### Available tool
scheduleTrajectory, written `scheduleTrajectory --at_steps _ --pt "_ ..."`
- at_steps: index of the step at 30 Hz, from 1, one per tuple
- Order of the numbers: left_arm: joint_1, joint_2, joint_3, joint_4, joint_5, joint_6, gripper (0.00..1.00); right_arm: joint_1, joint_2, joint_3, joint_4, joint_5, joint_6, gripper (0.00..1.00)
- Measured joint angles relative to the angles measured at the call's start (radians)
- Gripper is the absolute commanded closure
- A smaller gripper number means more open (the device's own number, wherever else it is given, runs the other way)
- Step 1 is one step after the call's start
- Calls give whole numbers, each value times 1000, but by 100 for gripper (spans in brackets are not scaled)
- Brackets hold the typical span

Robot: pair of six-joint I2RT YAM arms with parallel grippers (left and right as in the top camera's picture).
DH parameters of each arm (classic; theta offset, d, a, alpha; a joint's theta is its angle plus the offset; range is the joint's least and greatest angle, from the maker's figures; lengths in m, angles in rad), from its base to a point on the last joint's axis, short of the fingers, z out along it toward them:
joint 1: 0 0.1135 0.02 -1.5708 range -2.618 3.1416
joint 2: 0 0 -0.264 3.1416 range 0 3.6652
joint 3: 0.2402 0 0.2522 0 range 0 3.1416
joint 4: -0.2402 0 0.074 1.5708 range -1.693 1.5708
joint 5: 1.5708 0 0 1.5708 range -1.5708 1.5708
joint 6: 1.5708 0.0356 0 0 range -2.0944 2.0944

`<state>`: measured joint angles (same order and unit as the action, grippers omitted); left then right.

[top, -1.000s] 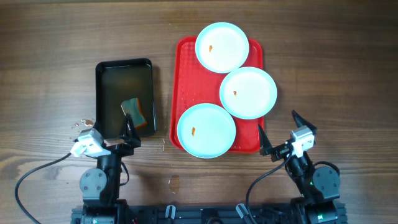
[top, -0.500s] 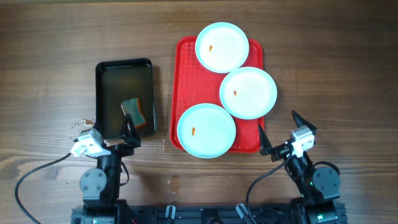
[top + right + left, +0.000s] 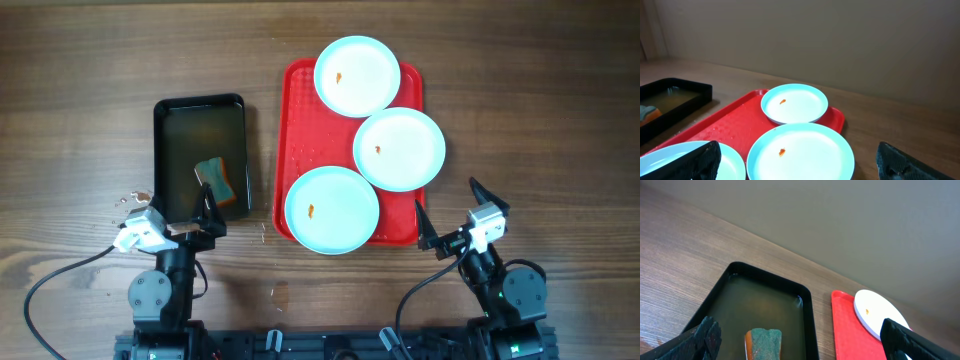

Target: Clean dirty plates on tray and stack at the side

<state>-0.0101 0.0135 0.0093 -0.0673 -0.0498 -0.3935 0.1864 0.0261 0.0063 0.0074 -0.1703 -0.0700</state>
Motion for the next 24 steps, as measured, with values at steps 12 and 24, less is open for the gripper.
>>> scheduleTrajectory --at_steps 12,24 --pt "0 0 0 0 0 0 0 0 0 0 0 0 0 0" --pt "0 0 -1 20 4 0 0 0 0 0 1 -13 21 0"
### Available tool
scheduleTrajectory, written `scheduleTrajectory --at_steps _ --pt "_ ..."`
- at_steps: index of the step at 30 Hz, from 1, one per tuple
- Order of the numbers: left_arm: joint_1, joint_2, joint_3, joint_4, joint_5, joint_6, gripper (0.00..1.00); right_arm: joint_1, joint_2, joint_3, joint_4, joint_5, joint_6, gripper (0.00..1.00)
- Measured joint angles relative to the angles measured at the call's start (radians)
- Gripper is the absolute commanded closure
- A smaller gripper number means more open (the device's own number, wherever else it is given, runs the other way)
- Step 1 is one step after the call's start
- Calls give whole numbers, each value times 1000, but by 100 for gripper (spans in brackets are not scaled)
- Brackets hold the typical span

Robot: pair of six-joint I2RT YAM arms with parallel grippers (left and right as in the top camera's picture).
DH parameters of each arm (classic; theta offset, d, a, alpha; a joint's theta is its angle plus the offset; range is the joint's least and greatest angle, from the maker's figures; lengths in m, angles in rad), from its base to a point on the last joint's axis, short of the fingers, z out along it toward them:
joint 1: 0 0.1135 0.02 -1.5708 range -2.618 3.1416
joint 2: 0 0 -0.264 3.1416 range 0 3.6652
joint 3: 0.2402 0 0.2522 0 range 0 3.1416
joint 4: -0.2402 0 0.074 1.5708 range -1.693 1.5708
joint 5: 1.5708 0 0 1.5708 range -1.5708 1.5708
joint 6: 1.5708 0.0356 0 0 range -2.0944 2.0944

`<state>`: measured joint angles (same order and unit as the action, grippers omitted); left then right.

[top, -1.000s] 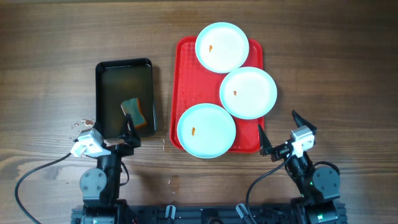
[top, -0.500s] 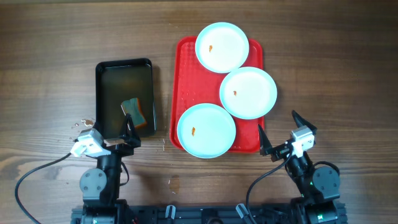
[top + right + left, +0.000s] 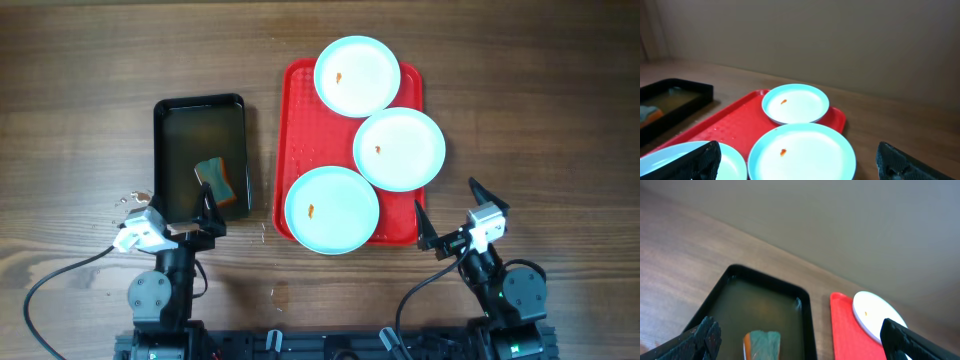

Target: Clean dirty plates on tray and stack at the side

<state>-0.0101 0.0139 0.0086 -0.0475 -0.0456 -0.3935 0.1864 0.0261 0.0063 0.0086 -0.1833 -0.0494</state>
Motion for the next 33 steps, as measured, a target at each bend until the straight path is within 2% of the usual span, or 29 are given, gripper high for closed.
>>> scheduleTrajectory --at_steps 5,9,11,15,18,22,23,27,33 --pt "0 0 -1 67 104 0 0 0 1 1 51 -124 80 0" --pt "0 0 16 109 186 0 0 0 6 67 17 -201 153 0" --pt "0 13 65 56 200 0 0 0 41 167 -48 -214 170 0" --pt "0 113 272 -57 212 1 0 0 182 443 -240 -231 188 0" --pt "0 248 475 -213 217 2 0 0 352 659 -416 -240 193 0" --pt "0 499 761 -528 220 5 0 0 617 920 -654 -243 196 0" --pt "0 546 803 -563 220 5 0 0 675 971 -697 -245 197 0" --pt "0 720 949 -687 229 6 0 0 845 1064 -727 -282 218 0" --pt "0 822 973 -782 267 7 0 1 1021 1070 -818 -374 234 0"
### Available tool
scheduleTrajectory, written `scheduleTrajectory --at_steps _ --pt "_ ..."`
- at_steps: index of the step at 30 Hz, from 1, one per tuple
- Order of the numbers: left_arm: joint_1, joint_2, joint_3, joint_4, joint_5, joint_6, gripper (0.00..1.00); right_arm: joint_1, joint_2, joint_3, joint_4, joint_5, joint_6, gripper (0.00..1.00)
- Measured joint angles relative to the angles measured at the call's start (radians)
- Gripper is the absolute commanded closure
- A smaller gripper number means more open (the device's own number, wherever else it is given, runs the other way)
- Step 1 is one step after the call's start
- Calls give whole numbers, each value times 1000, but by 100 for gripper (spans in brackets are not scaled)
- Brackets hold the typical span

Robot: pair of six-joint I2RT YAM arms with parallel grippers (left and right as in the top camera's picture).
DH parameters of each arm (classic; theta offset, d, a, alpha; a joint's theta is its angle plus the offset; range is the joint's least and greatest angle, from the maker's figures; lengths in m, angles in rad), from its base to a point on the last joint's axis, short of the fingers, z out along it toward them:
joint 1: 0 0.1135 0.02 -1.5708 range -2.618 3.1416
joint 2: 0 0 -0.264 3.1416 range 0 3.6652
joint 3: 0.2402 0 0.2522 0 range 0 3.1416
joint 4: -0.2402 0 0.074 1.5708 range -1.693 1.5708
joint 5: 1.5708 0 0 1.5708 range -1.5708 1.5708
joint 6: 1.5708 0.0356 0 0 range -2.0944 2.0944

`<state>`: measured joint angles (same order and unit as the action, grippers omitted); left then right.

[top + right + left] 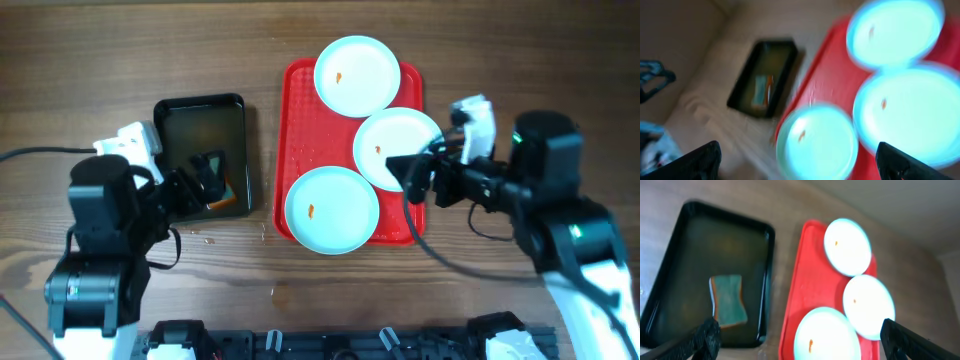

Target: Clean dirty plates on tray and stack at the side

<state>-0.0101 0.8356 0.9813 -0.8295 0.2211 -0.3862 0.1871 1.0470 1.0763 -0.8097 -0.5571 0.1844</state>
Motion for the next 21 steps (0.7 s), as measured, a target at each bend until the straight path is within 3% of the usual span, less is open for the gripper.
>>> scheduleTrajectory --at_steps 4,5,7,12,14,17,19,21 --pt "0 74 2 -95 -74 -18 2 4 126 0 -71 18 25 1" --pt "0 103 2 -113 -106 -28 20 9 158 0 -85 29 35 7" --pt "0 164 2 -113 -153 -47 36 23 205 0 -106 53 61 9" --pt "0 347 -2 -21 -220 -68 38 61 244 0 -113 92 105 9" --pt "0 454 -3 37 -232 -68 29 78 245 0 -114 95 111 9" --pt "0 607 -7 105 -239 -58 28 89 245 0 -117 98 115 9" --pt "0 673 -9 136 -238 -46 37 89 245 0 -118 99 119 9" --pt "0 739 -12 172 -238 -34 67 89 245 0 -118 102 119 9"
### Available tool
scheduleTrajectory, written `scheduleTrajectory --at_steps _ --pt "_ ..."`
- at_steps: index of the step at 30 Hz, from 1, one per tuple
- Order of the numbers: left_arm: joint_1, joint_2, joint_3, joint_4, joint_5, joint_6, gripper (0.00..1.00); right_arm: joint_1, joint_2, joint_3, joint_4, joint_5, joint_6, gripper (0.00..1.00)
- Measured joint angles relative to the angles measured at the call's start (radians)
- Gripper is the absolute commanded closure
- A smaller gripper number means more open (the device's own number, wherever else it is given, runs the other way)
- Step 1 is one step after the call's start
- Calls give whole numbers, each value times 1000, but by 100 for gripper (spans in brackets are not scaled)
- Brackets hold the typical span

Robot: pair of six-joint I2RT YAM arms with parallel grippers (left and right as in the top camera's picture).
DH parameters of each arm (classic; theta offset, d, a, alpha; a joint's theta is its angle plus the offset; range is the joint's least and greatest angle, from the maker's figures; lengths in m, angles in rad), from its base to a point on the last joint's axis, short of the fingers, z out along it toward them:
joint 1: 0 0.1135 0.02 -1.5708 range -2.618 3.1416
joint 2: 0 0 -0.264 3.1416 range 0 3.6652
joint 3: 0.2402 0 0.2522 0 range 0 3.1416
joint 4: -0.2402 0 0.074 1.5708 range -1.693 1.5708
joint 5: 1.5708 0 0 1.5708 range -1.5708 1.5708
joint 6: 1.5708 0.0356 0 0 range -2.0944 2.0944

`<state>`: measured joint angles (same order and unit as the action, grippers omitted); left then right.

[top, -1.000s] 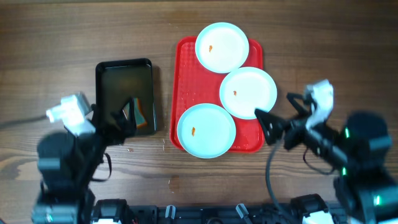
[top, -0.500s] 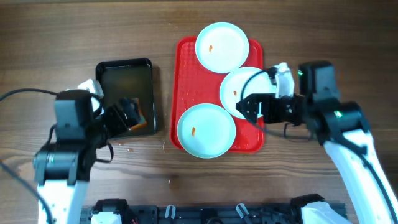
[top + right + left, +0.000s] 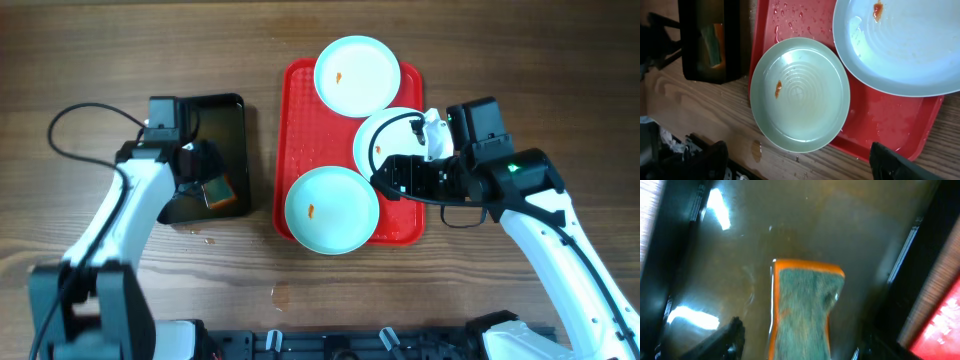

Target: Clean dirty plates on tray and stack at the side

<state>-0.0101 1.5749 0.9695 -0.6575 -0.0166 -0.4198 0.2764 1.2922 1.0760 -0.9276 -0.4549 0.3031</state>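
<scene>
Three light blue plates lie on the red tray (image 3: 305,120): the far plate (image 3: 357,75), the middle plate (image 3: 372,135) and the near plate (image 3: 332,209), each with a small orange stain. A green and orange sponge (image 3: 805,310) lies in the water of the black tray (image 3: 200,100). My left gripper (image 3: 797,345) is open and low in that tray, one finger on each side of the sponge. My right gripper (image 3: 795,150) is open above the near plate (image 3: 800,95), with part of the middle plate (image 3: 895,45) in its view.
The wooden table (image 3: 100,60) carries both trays side by side, with a narrow strip of wood between them. Water drops and a wet patch (image 3: 280,293) mark the wood in front of the trays. My right arm (image 3: 540,200) covers the middle plate's right side.
My left gripper was high above the black tray and is now low in it, straddling the sponge. My right gripper has moved left, from beside the middle plate to over the near plate.
Both arms rested folded at the table's front edge, grippers open, at the first two moments. Then both were raised, the left over the black tray and the right beside the middle plate. Now the left straddles the sponge and the right hangs over the near plate.
</scene>
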Motion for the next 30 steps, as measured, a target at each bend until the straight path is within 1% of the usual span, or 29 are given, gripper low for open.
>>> scheduleTrajectory --at_steps 1,2,9,14,17,18,19,20,22,25,27,30 --pt "0 24 0 15 2 18 91 0 0 0 0 3 0 9" --pt "0 53 0 34 3 19 95 0 0 0 0 4 0 9" --pt "0 178 3 82 3 34 96 0 0 0 11 5 0 9" --pt "0 185 11 78 6 72 96 0 0 0 23 7 1 10" --pt "0 182 33 29 14 117 96 0 0 0 24 7 7 10" --pt "0 177 43 5 18 128 95 0 0 0 24 7 7 10" --pt "0 167 49 -10 21 132 84 0 0 0 24 7 7 10" --pt "0 143 55 -29 25 143 80 0 0 0 24 7 7 10" --pt "0 103 58 -51 27 153 65 0 0 0 24 7 7 10" --pt "0 60 64 -76 31 164 55 0 0 0 24 7 7 10" --pt "0 54 63 -83 33 165 53 0 0 0 24 7 8 10" --pt "0 58 32 -44 34 157 57 0 0 0 24 7 8 10"
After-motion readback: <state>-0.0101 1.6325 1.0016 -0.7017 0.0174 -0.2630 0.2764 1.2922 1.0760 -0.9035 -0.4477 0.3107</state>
